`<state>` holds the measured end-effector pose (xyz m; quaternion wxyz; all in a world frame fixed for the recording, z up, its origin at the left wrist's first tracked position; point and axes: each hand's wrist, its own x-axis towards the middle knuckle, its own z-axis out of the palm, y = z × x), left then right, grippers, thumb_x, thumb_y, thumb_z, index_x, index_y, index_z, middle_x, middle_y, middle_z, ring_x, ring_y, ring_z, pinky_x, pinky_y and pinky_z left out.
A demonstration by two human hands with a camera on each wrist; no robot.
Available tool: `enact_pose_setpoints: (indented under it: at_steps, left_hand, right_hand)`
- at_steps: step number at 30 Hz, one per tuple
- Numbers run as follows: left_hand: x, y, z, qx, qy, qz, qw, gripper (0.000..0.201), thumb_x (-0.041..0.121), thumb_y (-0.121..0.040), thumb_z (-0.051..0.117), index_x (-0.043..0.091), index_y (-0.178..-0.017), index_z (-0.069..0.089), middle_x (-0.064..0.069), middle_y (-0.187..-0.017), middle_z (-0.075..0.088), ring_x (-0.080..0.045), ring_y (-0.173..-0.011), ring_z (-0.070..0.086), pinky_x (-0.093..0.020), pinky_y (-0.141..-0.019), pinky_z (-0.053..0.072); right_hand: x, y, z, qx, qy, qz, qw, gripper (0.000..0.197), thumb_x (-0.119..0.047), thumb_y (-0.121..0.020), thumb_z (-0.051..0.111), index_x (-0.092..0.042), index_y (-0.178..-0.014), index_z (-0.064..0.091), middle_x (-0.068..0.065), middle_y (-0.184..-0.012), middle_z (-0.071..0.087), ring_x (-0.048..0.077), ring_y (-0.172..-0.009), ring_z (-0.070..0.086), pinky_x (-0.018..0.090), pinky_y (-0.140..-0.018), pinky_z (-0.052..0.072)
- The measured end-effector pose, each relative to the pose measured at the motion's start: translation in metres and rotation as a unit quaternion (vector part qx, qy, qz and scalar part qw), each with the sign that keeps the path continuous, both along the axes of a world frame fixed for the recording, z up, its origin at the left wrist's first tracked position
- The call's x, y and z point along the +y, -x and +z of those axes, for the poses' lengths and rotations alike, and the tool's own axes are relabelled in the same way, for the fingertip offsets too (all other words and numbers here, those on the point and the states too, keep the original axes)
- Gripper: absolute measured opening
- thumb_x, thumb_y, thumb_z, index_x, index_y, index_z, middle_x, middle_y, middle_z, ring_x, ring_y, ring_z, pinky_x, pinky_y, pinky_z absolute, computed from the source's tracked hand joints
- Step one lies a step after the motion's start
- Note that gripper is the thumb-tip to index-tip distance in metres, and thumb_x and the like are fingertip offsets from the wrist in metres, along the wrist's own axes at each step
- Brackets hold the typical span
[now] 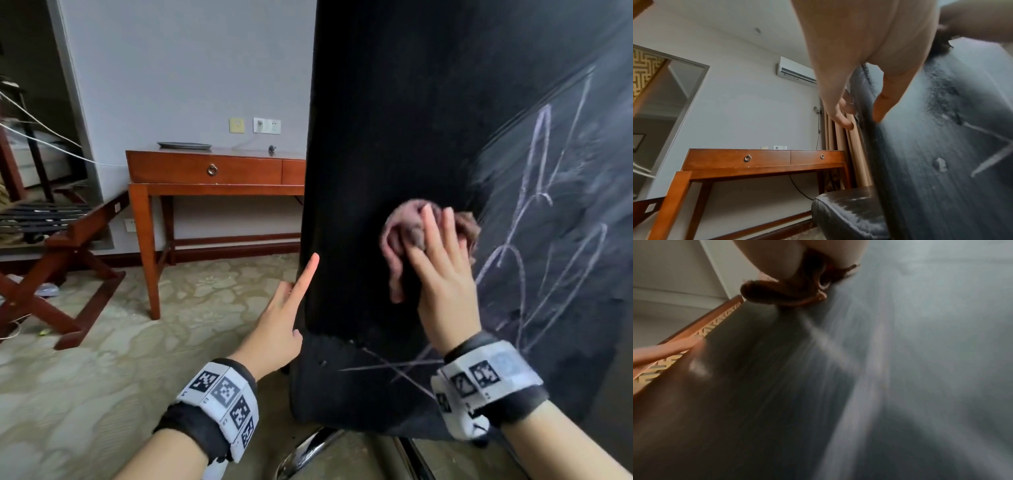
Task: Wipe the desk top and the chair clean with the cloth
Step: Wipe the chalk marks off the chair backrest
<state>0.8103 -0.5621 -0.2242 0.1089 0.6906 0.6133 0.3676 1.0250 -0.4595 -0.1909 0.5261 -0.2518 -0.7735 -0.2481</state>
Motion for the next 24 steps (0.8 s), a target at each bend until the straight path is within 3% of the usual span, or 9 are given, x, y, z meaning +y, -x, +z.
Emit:
enact_pose_setpoints:
  at_steps: [3,5,8,10,13,16,19,21,24]
  left_hand:
    - [0.000,-0.002,-0.001,-0.014,0.001,-0.002,1.000,0.114,-0.012,-0.084,0.048,0.068,-0.130,-0.021,0.008,-0.115,0.038,-0.009,-0.063,0.043,-0.018,-0.062,0.047]
    - [-0.001,0.001,0.000,-0.025,0.001,-0.006,1.000,0.114,-0.014,-0.084,0.046,0.068,-0.130,-0.019,0.011,-0.118,0.037,-0.013,-0.067,0.048,-0.019,-0.064,0.049]
    - [0.000,0.005,0.003,-0.042,0.004,-0.018,0.999,0.113,-0.018,-0.083,0.041,0.069,-0.132,-0.011,0.020,-0.117,0.034,-0.014,-0.091,0.049,-0.035,-0.086,0.054]
    - [-0.003,0.006,0.005,-0.052,0.011,-0.028,0.998,0.113,-0.021,-0.081,0.037,0.070,-0.132,-0.006,0.029,-0.115,0.028,-0.004,-0.106,0.039,-0.028,-0.096,0.048]
    - [-0.007,0.006,0.008,-0.068,0.027,-0.034,0.997,0.115,-0.025,-0.078,0.031,0.072,-0.132,-0.002,0.024,-0.132,0.024,0.004,-0.118,0.037,-0.015,-0.102,0.036]
    - [-0.009,0.007,0.009,-0.071,0.027,-0.032,0.997,0.116,-0.026,-0.078,0.030,0.073,-0.130,0.000,0.019,-0.139,0.028,-0.003,-0.123,0.042,-0.021,-0.103,0.039]
    - [-0.010,0.008,0.008,-0.064,0.031,-0.030,0.997,0.116,-0.026,-0.079,0.033,0.072,-0.131,-0.001,0.029,-0.129,0.026,0.002,-0.122,0.040,-0.022,-0.105,0.038]
    - [-0.010,0.007,0.009,-0.062,0.035,-0.034,0.997,0.117,-0.026,-0.078,0.033,0.071,-0.132,-0.002,0.026,-0.131,0.023,-0.002,-0.127,0.037,-0.021,-0.106,0.037]
    - [-0.009,0.006,0.009,-0.056,0.027,-0.026,0.998,0.115,-0.024,-0.080,0.035,0.069,-0.133,-0.005,0.021,-0.131,0.026,0.001,-0.122,0.037,-0.027,-0.108,0.039]
  right_hand:
    - [-0.013,0.003,-0.108,-0.135,0.056,0.023,0.989,0.033,-0.018,-0.099,0.030,-0.014,-0.128,0.043,-0.002,-0.158,0.005,0.024,-0.145,0.007,0.046,-0.110,0.021]
    - [-0.019,-0.004,-0.141,-0.235,0.060,0.015,0.970,0.037,-0.022,-0.103,0.018,-0.017,-0.130,0.043,-0.004,-0.157,0.008,0.021,-0.145,0.008,0.038,-0.113,0.019]
    - [-0.013,-0.014,-0.106,-0.321,0.041,0.008,0.946,0.042,-0.027,-0.103,0.015,-0.018,-0.134,0.042,0.001,-0.154,0.021,0.019,-0.145,0.009,0.036,-0.114,0.017]
    - [-0.013,-0.012,-0.060,-0.274,0.030,0.012,0.961,0.041,-0.027,-0.103,0.018,-0.016,-0.134,0.043,0.005,-0.152,0.028,0.022,-0.144,0.014,0.040,-0.113,0.020]
    - [-0.018,0.011,-0.016,-0.159,0.013,0.014,0.987,0.046,-0.023,-0.104,0.015,-0.010,-0.130,0.050,0.007,-0.149,0.029,0.025,-0.142,0.018,0.044,-0.115,0.020]
    - [-0.022,0.036,-0.052,-0.166,0.024,0.024,0.986,0.038,-0.018,-0.098,0.032,-0.010,-0.131,0.049,0.006,-0.153,0.022,0.025,-0.144,0.008,0.042,-0.116,0.009]
    - [-0.031,0.051,-0.141,-0.332,0.024,0.023,0.943,0.047,-0.021,-0.089,0.038,-0.016,-0.135,0.049,0.003,-0.157,0.011,0.024,-0.145,-0.001,0.037,-0.116,0.003]
    - [-0.036,0.053,-0.178,-0.416,0.019,0.012,0.909,0.045,-0.022,-0.091,0.036,-0.020,-0.133,0.052,-0.001,-0.155,0.021,0.022,-0.145,-0.004,0.035,-0.117,0.005]
    - [-0.031,0.057,-0.162,-0.417,-0.015,0.021,0.909,0.043,-0.026,-0.097,0.029,-0.022,-0.130,0.055,-0.003,-0.147,0.038,0.020,-0.145,-0.002,0.035,-0.117,0.005]
